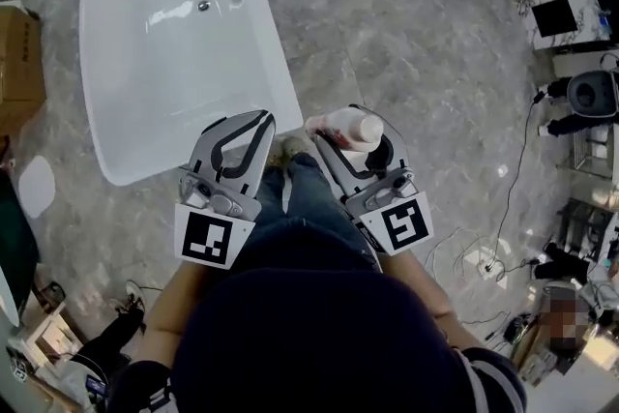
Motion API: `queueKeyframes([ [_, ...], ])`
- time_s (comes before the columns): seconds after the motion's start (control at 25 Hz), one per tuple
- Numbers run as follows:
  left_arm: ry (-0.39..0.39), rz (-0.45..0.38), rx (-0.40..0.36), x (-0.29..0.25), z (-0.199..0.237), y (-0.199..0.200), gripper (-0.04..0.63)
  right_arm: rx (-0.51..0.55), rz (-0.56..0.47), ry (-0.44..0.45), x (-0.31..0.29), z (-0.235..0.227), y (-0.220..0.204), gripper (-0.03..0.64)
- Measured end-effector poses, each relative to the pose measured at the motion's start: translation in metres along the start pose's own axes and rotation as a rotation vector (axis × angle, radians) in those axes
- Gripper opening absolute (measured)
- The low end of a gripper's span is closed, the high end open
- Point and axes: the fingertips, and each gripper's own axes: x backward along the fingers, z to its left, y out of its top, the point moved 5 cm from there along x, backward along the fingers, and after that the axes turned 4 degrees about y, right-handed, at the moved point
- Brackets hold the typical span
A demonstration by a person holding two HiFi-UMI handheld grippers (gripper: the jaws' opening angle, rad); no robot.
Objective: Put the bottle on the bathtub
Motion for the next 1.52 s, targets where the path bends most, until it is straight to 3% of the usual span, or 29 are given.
queueKeyframes([
  [0.16,0.121,0.016,0.089,-0.011,0.016,-0.009,0.035,0.026,0.015,0.109,-0.034,-0.014,-0.01,0.245],
  [0.56,0.279,0.083,0.103,-0.036,0.048,-0.048,0.035,0.047,0.045,0.262,-0.104,-0.05,-0.061,0.245],
  [0.96,0.308,0.129,0.13,-0.058,0.063,-0.116,0.035,0.085,0.092,0.335,-0.164,-0.068,-0.135,0.245],
  [1.52,0.28,0.169,0.197,-0.081,0.055,-0.195,0.035,0.11,0.142,0.346,-0.204,-0.074,-0.23,0.245],
])
